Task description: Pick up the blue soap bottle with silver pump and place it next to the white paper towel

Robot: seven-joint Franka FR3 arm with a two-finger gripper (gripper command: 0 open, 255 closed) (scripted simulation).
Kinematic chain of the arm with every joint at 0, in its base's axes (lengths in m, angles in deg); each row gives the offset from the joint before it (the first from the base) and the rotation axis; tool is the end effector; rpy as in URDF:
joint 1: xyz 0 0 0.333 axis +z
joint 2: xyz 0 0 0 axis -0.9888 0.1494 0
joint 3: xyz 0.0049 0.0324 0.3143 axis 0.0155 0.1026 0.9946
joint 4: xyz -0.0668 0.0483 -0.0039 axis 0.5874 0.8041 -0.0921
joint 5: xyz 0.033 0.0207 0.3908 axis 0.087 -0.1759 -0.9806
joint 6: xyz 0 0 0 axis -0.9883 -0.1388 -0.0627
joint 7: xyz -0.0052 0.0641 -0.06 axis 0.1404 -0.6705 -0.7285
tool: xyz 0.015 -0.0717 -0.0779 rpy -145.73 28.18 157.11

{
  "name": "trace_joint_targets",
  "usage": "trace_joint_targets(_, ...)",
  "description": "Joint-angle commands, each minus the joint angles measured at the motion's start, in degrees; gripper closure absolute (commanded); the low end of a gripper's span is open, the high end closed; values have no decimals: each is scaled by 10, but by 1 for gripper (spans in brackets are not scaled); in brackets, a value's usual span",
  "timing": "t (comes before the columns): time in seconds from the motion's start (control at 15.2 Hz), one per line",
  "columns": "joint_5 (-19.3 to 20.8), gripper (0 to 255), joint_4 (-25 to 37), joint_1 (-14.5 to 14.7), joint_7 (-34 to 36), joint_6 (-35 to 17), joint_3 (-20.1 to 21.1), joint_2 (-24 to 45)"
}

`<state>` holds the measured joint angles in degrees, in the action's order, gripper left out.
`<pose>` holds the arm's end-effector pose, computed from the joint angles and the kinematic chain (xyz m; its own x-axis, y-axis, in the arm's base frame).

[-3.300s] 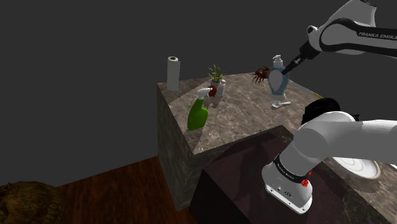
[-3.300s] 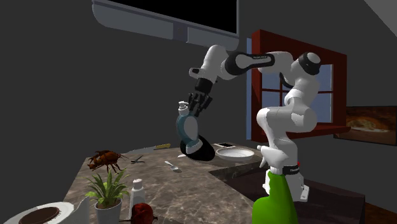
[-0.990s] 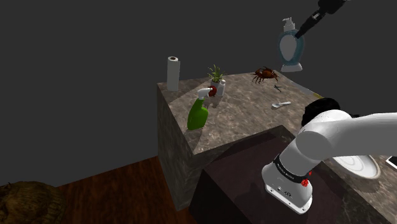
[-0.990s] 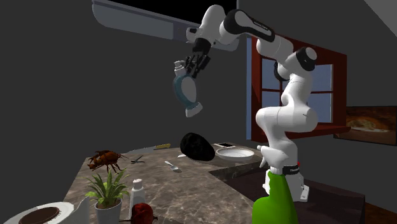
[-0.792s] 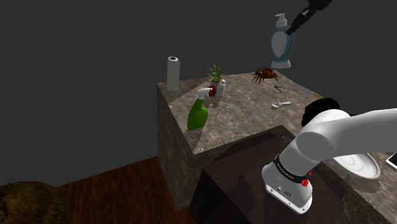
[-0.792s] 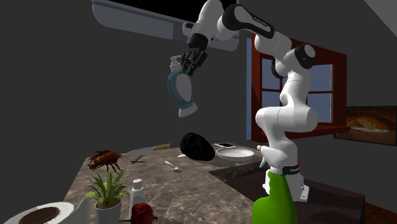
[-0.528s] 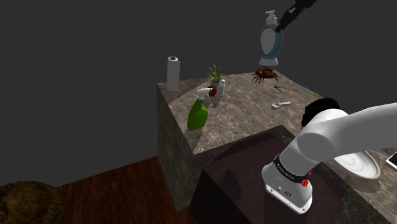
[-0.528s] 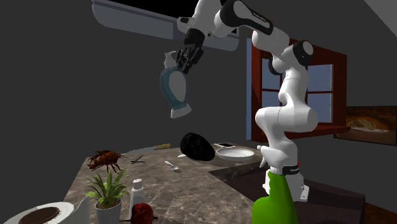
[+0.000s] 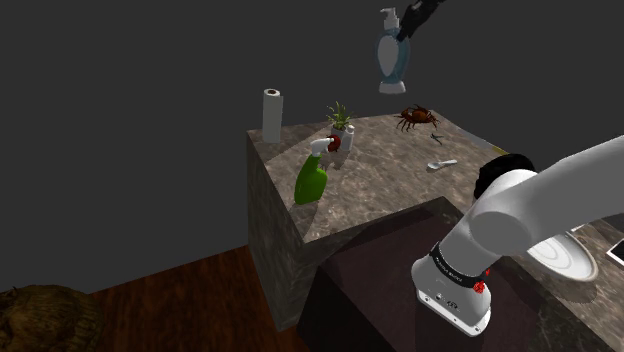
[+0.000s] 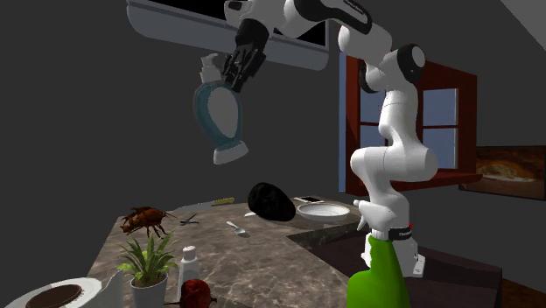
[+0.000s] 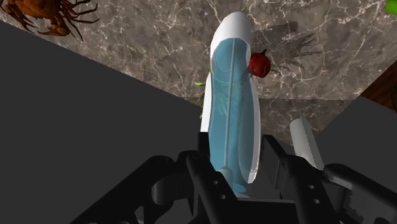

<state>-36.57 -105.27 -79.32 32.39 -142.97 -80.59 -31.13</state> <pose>0.4214 -0.1675 0.6785 0.9333 0.1143 0.3404 0.0600 -0.9843 0.1659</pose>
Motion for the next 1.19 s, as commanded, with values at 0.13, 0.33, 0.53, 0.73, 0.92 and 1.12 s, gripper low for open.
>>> trace_joint_targets(0.13,-16,255,61,17,25,-7,13,73)
trace_joint_targets(0.33,-27,255,113,28,41,-7,21,128)
trace_joint_targets(0.53,-38,255,173,37,56,-1,28,186)
trace_joint_targets(0.73,-50,255,244,44,68,10,34,248)
trace_joint_targets(0.92,-62,255,328,49,79,29,40,316)
trace_joint_targets(1.12,-65,255,346,51,86,22,43,343)
